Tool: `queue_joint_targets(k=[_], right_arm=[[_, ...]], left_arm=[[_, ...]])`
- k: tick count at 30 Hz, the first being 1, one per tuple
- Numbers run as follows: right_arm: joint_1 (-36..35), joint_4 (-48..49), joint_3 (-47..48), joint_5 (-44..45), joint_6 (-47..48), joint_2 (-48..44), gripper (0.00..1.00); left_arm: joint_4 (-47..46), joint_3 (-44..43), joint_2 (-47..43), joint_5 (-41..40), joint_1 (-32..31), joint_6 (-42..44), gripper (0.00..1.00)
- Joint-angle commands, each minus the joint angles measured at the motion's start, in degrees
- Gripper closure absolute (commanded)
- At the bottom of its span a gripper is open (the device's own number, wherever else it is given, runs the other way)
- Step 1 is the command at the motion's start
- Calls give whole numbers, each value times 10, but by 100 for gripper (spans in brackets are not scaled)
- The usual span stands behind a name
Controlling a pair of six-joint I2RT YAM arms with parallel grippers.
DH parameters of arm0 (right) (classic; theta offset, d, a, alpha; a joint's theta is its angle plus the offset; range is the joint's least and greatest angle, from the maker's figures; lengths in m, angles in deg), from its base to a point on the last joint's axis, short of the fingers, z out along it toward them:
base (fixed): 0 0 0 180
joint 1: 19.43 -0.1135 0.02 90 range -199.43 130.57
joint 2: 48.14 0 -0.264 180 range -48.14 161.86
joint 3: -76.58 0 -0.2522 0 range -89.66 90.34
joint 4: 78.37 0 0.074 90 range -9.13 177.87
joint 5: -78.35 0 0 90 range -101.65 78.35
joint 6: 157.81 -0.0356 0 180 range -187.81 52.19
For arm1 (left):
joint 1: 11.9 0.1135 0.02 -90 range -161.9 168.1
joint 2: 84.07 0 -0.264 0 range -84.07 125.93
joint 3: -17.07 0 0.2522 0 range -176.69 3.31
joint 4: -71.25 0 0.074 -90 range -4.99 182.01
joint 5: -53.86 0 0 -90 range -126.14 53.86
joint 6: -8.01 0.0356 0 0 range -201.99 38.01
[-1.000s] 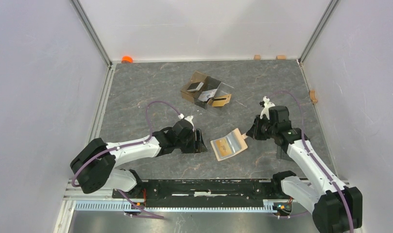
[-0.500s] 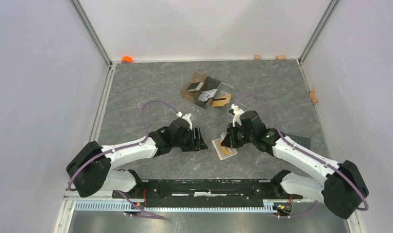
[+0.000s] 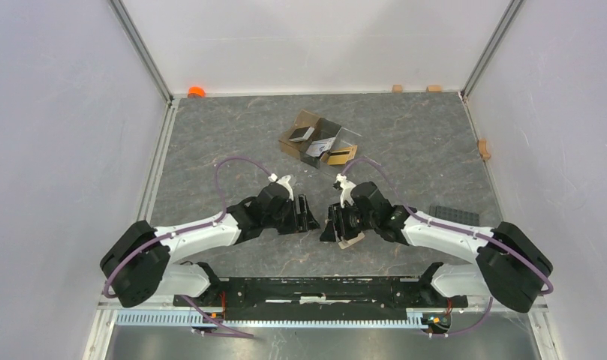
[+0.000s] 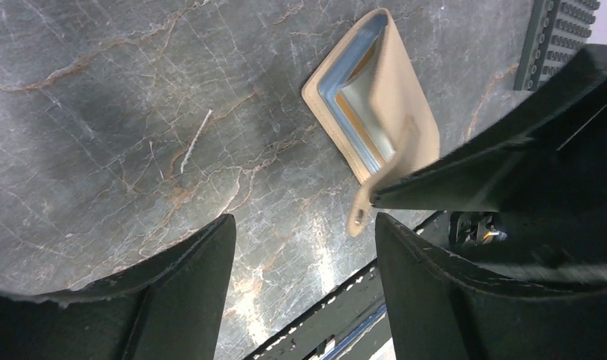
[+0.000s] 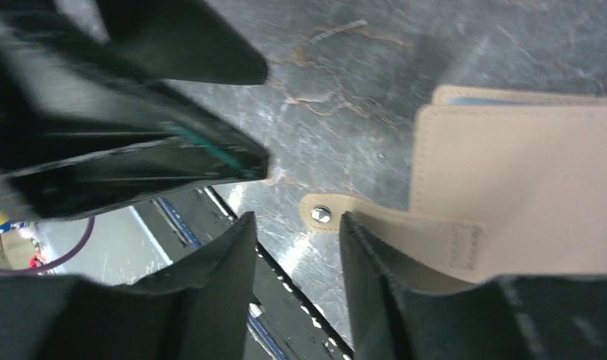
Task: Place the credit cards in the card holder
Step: Close the card holder at the center of the board.
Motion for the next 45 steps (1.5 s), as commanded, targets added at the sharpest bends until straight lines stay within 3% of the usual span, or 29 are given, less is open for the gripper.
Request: queue_joint_targets(k=[1,5,12,17,22,26,36,45], right_arm=[[-1,56,12,-43,17,-55,44],[9,-52,60,-6,76,-103,28],[104,-177,103,10,163,-163,17],[213,-179,73,-18,186,-157,17],[307,-109,23,-143,195,-100,24],[326,-87,7,-170,207,-62,27],[333,2,-43,-235,183,16,36],[318,89,-71,-275,143,84,43]], left_arm=[[-22,-34,23,-1,2,-1,25],[-22,-55,36,-6,2,3,23],[-22,-93,59,-9,1,9,19],[-22,-130,108,14,-1,14,17],[-30,-151,148,24,-14,24,18],[-30,-153,174,26,-19,38,25],[-56,-120,217,35,-22,41,59],[-58,-97,226,21,-22,41,72]])
